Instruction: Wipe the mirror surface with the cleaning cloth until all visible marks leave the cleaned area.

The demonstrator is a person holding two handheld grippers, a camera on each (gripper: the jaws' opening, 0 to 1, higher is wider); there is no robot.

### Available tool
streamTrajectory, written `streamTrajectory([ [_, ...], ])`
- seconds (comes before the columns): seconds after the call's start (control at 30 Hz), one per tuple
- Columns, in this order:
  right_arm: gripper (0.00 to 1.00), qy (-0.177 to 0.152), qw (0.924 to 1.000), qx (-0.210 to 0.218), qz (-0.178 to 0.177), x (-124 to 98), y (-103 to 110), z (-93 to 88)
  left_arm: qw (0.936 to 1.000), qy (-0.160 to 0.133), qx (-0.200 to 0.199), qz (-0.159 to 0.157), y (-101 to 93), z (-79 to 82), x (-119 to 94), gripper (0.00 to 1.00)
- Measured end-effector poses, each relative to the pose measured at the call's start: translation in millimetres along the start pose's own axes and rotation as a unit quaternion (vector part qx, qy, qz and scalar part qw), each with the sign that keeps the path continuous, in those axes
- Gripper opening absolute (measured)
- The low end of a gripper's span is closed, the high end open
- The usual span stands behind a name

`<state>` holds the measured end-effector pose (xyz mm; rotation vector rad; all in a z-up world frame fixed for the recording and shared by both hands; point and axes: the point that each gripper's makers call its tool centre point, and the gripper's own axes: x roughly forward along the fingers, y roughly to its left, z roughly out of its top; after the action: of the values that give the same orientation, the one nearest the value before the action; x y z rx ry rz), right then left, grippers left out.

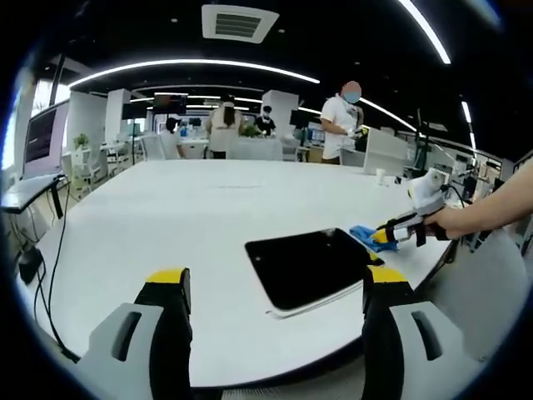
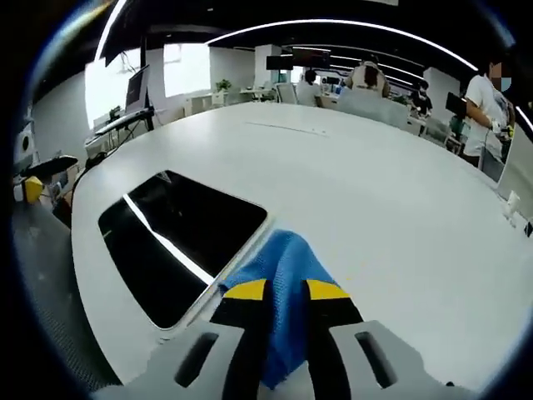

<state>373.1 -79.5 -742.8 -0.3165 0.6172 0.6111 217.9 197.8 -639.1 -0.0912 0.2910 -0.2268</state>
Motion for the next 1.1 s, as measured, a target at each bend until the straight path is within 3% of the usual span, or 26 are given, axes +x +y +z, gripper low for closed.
streamTrajectory([
  [0.07, 0.05, -0.007, 0.9999, 0.015, 0.003, 3, 4, 2.8, 1.0000, 0.002, 0.000, 0.000, -0.1, -0.5, 0, 0.83],
  [0.3, 0.03, -0.013, 0.9999, -0.008, 0.002, 3, 5, 5.0, 1.0000, 0.001, 0.000, -0.002, -0.4, -0.6, 0, 0.83],
  [0.4, 0.01, -0.017, 0.9997, 0.010, -0.014, 4, 5, 6.2, 1.0000, -0.001, 0.001, -0.004, -0.6, 0.4, 0, 0.84],
  [0.53, 0.00, -0.015, 0.9993, 0.034, -0.009, 7, 3, 10.1, 1.0000, 0.001, 0.002, -0.005, -1.4, -0.1, 1, 0.85],
  [0.63, 0.00, -0.024, 0.9985, 0.047, -0.014, 6, -5, 24.1, 1.0000, 0.001, 0.001, -0.009, -2.6, -0.3, 1, 0.85],
  [0.8, 0.00, -0.068, 0.9910, 0.115, -0.015, 9, -14, 60.2, 1.0000, -0.002, 0.002, -0.006, -1.4, 0.9, 0, 0.85],
  [0.83, 0.00, -0.087, 0.9850, 0.149, -0.012, 8, -10, 70.7, 1.0000, -0.002, 0.002, -0.006, -1.6, 0.7, 0, 0.86],
  [0.9, 0.00, -0.094, 0.9824, 0.161, -0.010, 12, -7, 75.9, 1.0000, -0.002, 0.003, -0.005, -1.4, 1.0, 0, 0.87],
  [1.1, 0.00, -0.060, 0.9900, 0.127, 0.009, 37, 22, 70.6, 1.0000, 0.000, 0.005, -0.006, -2.0, 0.5, 0, 0.88],
])
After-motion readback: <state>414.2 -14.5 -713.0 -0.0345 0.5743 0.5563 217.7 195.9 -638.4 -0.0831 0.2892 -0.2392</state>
